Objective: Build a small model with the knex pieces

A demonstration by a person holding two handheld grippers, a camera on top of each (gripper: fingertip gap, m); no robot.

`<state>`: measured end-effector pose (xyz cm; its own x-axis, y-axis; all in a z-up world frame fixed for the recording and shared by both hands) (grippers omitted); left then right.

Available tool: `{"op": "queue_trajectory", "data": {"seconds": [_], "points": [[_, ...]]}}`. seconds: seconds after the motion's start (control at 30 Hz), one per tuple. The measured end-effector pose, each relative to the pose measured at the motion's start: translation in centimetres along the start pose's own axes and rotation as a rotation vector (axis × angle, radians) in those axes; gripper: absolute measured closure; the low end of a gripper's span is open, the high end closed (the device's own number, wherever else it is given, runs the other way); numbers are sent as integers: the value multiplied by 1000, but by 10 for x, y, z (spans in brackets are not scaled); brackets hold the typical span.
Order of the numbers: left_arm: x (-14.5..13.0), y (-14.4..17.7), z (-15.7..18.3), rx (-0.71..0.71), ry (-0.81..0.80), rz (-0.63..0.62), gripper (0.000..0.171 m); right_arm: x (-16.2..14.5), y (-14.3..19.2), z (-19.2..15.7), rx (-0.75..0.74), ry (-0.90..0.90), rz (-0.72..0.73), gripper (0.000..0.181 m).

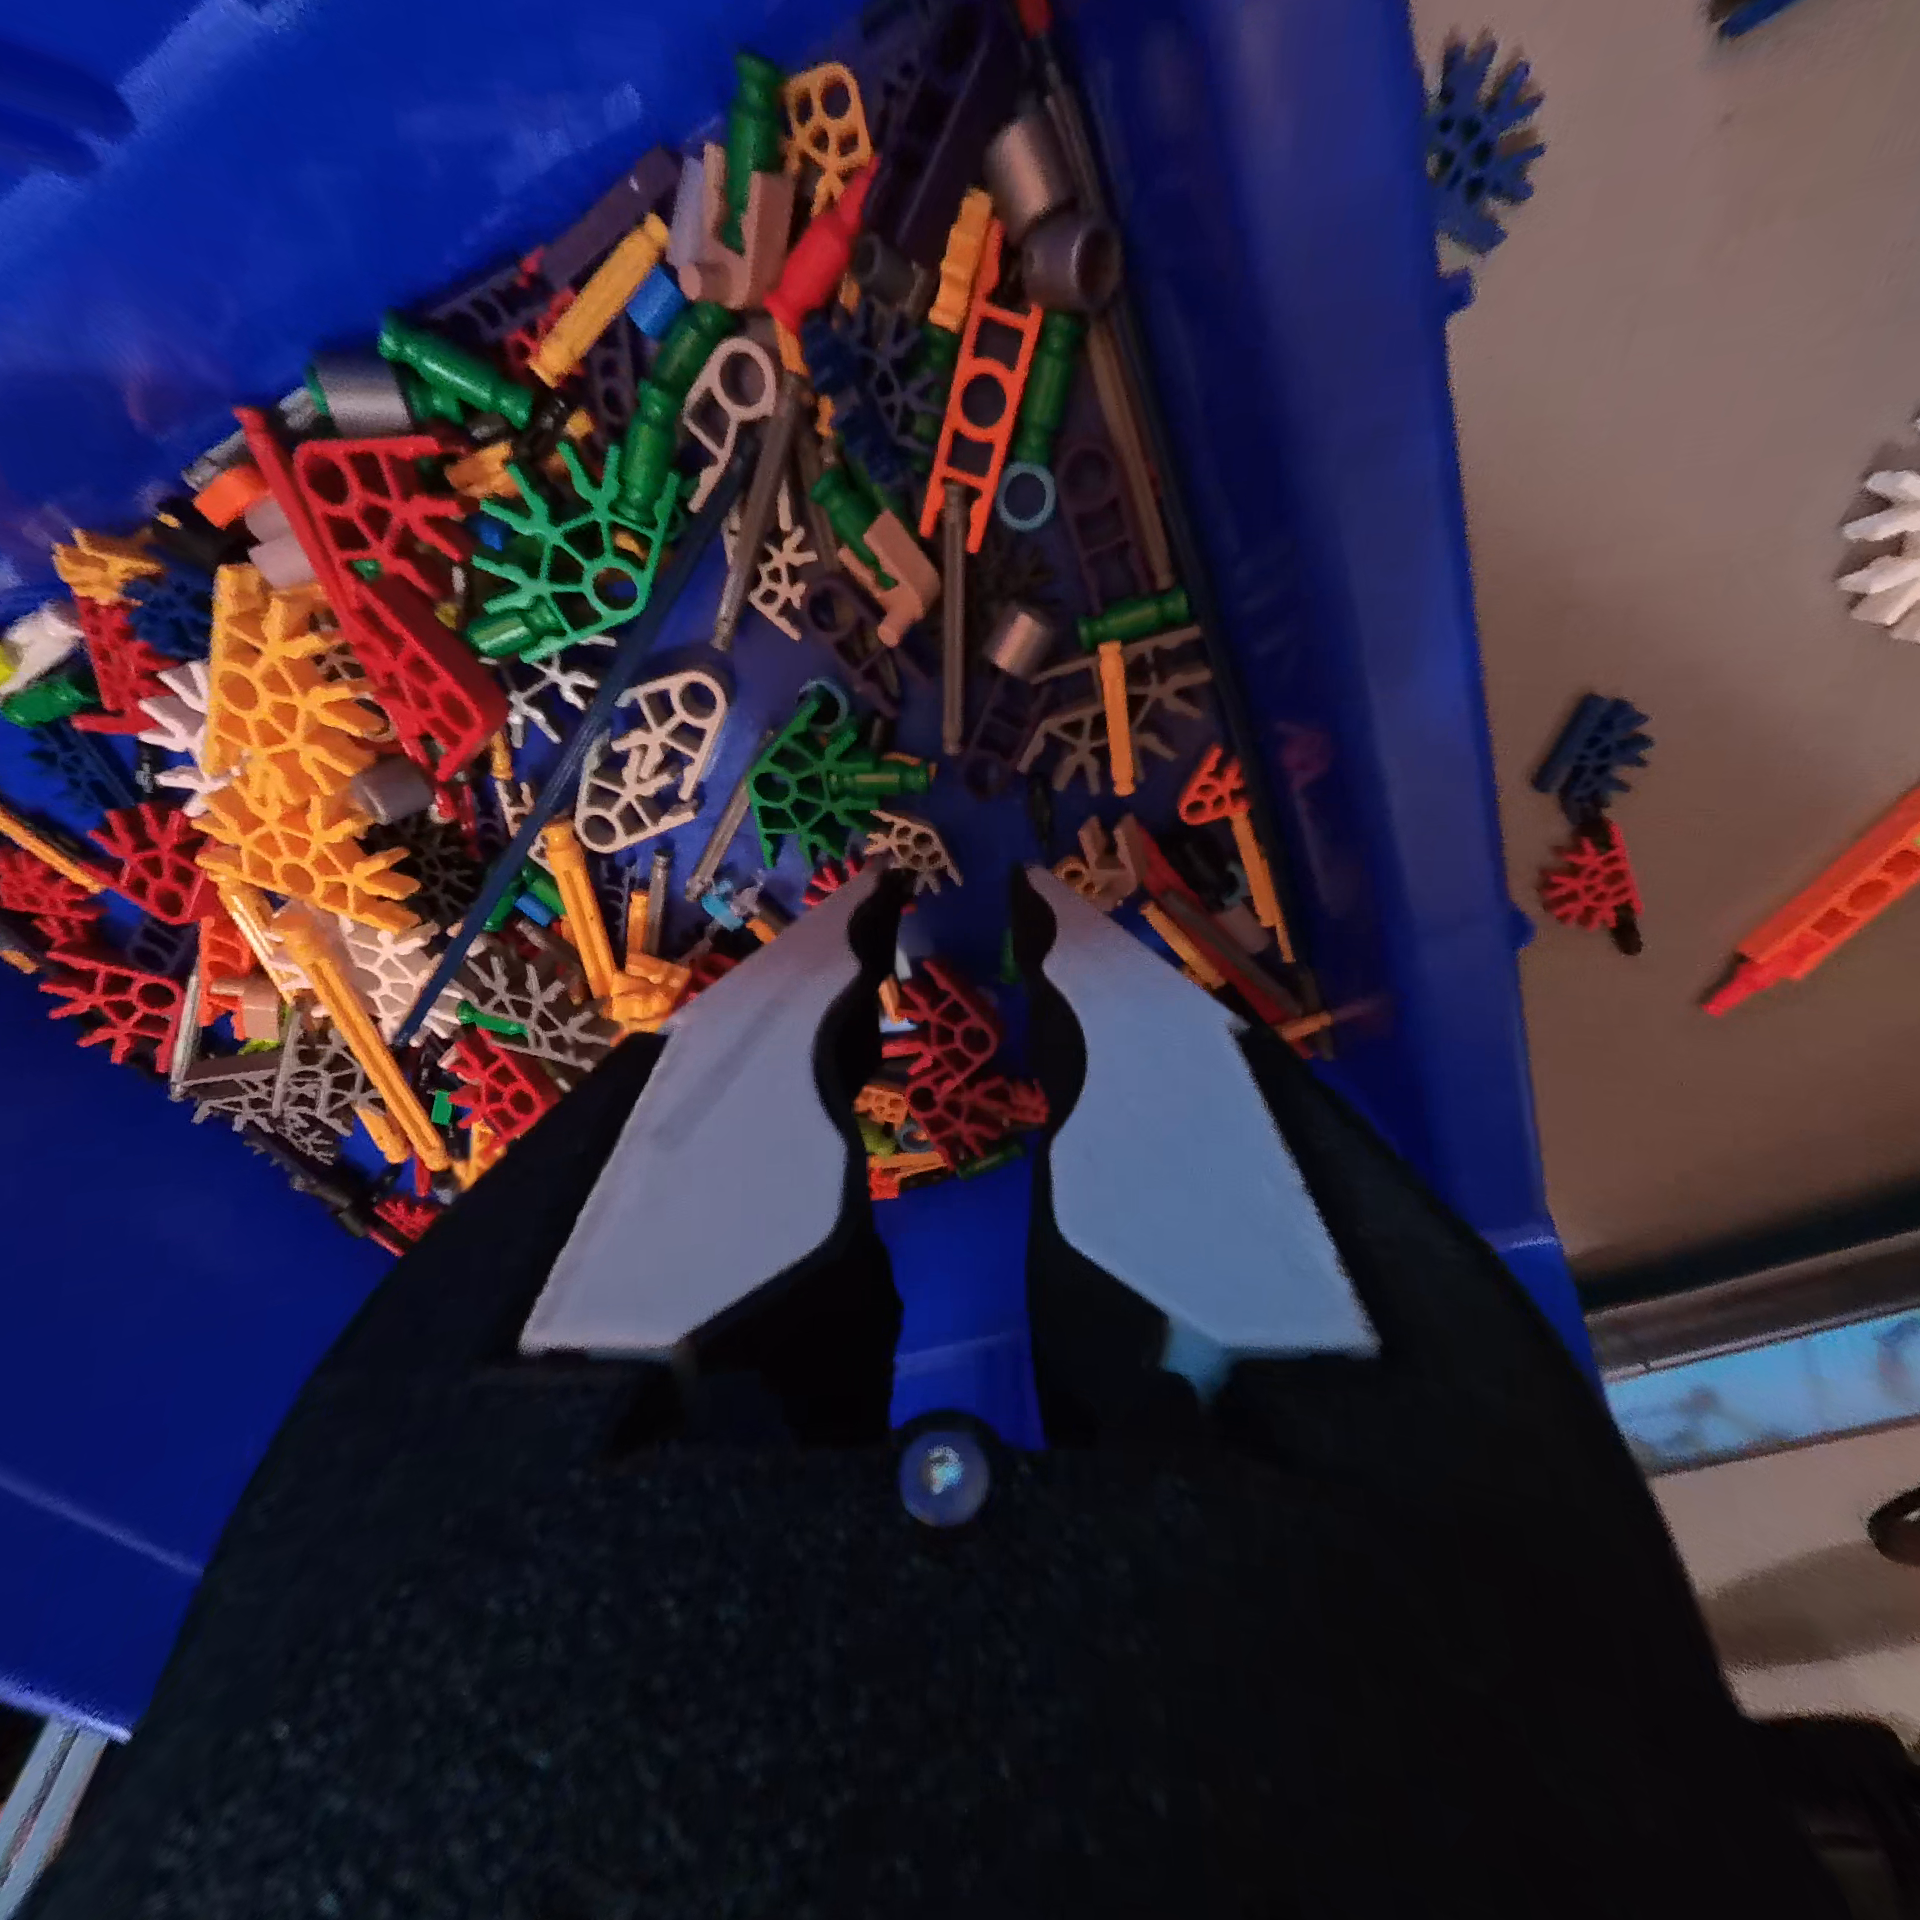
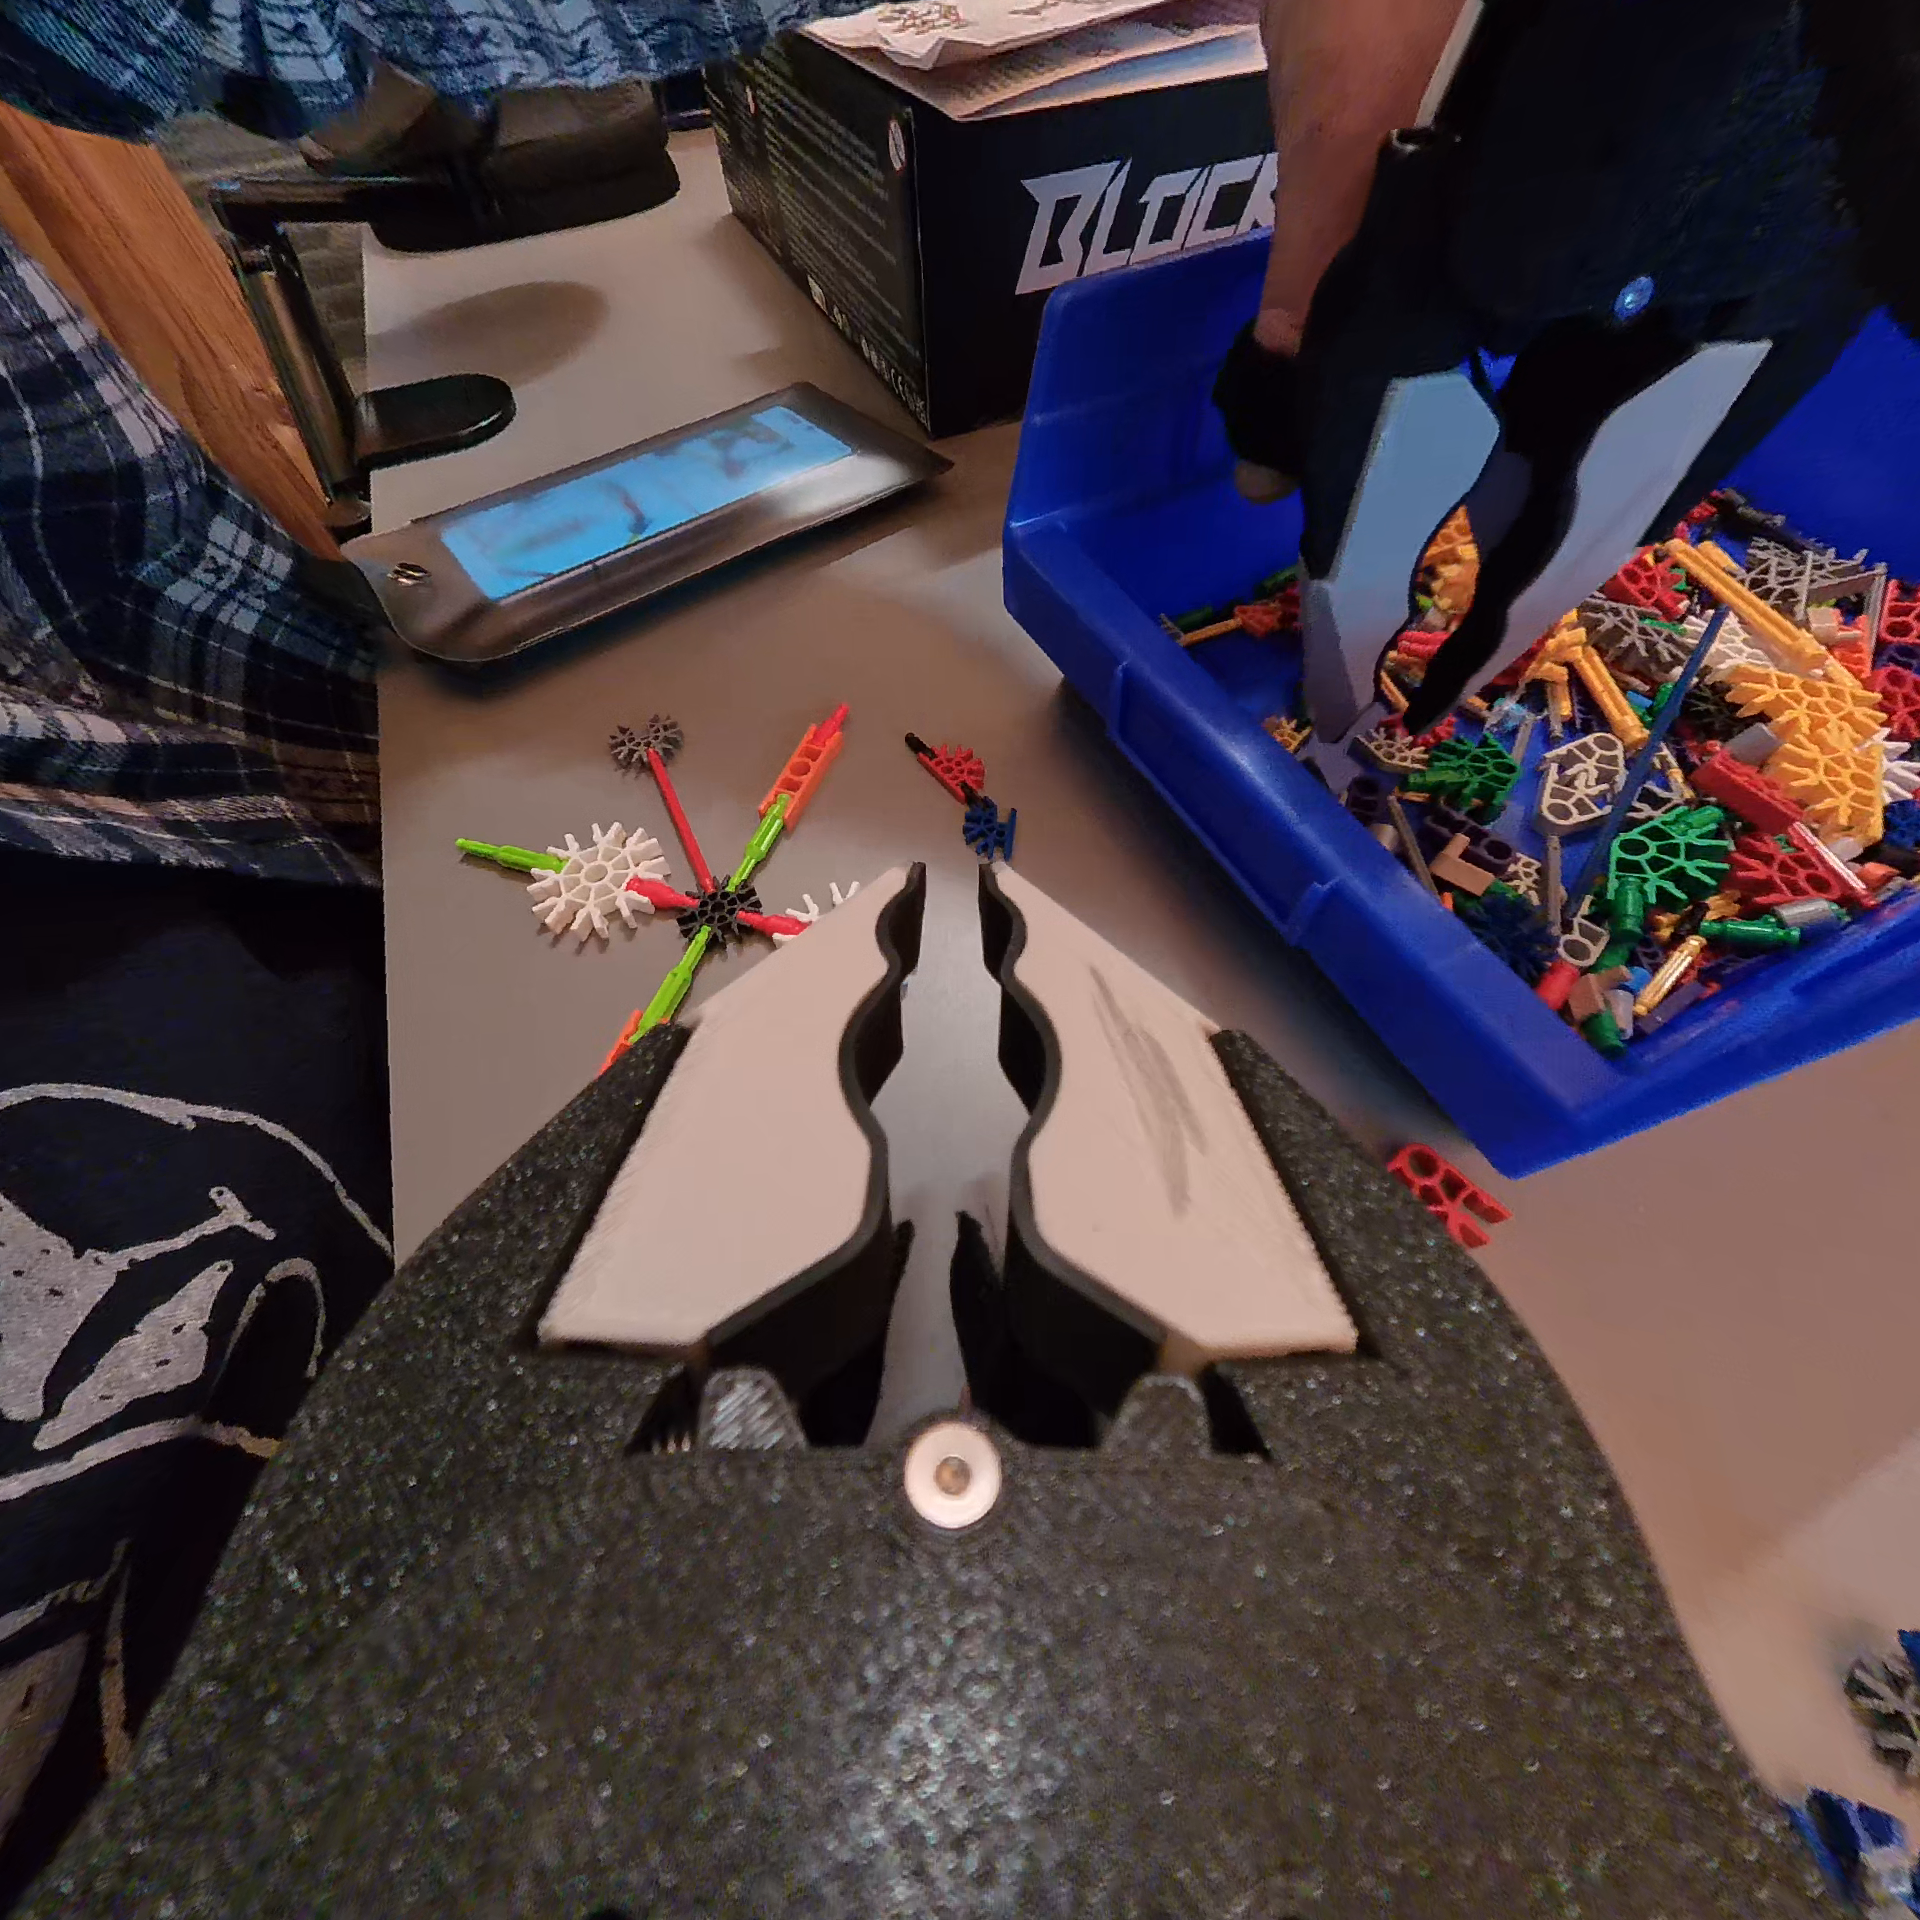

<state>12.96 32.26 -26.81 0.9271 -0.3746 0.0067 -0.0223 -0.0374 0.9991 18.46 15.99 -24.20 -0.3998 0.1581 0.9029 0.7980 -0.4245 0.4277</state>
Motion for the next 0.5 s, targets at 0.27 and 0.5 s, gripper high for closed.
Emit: {"op": "queue_trajectory", "data": {"seconds": [0.27,0.5], "points": [[2,-7,-10,48,24,-36,143,0,1,1,-1,-3,5,171],[3,-8,-3,37,12,-27,156,-3,1,2,2,-9,8,171]]}}
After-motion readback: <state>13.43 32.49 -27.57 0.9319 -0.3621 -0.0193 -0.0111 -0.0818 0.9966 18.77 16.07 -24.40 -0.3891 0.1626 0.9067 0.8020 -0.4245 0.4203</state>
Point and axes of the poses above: each gripper's, where its closed fingertips meet, y back along the fingers, x out of its top, z = x × y across the jaws, the point moved 5 cm from there along y, back along the fingers, and after that the axes turned 5 degrees about y, right-handed, at the moved point
